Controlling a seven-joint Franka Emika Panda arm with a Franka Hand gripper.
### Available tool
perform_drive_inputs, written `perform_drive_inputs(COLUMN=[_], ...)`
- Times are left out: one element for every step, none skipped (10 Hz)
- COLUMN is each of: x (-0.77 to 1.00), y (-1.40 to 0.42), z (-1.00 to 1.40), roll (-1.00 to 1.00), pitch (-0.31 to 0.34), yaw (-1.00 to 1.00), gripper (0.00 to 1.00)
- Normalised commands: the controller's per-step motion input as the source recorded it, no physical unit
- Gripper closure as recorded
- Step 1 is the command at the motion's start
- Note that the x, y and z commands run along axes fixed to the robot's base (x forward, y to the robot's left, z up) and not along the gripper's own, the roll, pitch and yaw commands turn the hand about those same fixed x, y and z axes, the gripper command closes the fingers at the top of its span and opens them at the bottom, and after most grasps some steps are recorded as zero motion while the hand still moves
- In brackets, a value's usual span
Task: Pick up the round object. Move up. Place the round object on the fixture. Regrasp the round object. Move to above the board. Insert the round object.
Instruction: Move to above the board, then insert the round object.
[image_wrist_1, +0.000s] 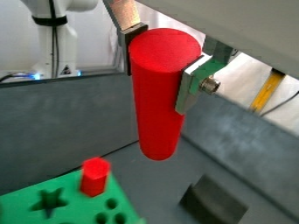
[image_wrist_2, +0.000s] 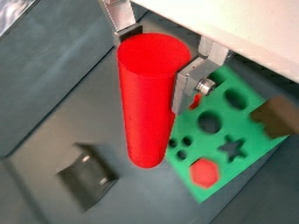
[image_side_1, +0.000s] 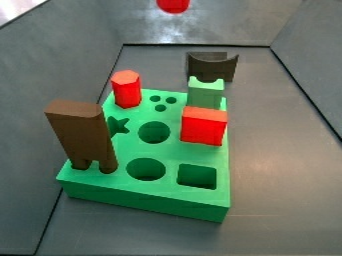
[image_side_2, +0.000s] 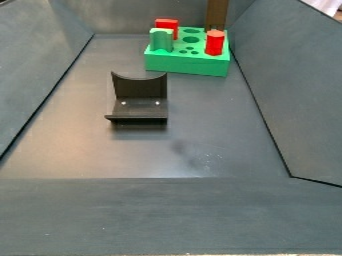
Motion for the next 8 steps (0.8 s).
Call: perform_drive_inputs(x=[-0.13, -0.12, -0.11, -0.10, -0.09, -0.07, -0.05, 0.00], y=[0.00, 0.02, 0.04, 0.04, 0.04, 0.03, 0.02, -0.32], z=[0.02, 0.01, 0.01, 0.01, 0.00, 0.00, 0.00, -0.47], roll=[-1.00, -1.00, -1.00, -0.83, -0.60, -0.36, -0.23, 0.00], pitch=[-0.121, -0.132, -0.147, -0.143, -0.126, -0.091, -0.066, -0.019], yaw=[-0.12, -0.12, -0.11, -0.09, -0.06, -0.03, -0.02, -0.28], gripper=[1.00, 1.00, 1.00, 1.00, 1.00, 1.00, 1.00, 1.00])
